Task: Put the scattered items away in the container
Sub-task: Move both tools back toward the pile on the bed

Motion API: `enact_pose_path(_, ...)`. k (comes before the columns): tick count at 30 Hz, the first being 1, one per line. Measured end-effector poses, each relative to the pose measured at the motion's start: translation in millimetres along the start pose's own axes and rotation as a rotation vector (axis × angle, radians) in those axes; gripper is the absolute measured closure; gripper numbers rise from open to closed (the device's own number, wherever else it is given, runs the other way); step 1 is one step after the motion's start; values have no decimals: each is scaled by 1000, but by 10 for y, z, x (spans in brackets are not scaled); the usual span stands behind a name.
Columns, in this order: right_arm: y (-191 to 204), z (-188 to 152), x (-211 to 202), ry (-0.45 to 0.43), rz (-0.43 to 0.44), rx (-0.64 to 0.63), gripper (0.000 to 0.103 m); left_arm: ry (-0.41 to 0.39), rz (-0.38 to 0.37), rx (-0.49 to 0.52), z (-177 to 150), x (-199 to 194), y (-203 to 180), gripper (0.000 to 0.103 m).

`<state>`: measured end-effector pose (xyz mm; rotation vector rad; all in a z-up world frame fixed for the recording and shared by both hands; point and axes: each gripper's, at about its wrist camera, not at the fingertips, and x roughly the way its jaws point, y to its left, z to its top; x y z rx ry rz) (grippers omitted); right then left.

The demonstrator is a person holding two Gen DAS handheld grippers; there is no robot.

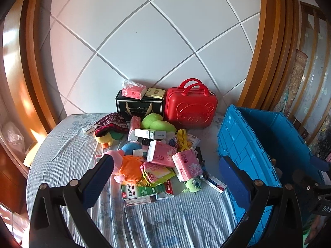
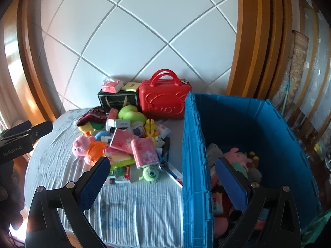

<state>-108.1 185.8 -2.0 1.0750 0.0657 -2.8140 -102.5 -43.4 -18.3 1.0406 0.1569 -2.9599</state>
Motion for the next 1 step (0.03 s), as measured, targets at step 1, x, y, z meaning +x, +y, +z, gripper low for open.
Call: enact_pose_path(1,1,-3,-1,0,1,0,0,-1,1,2,0,-5,-6,0)
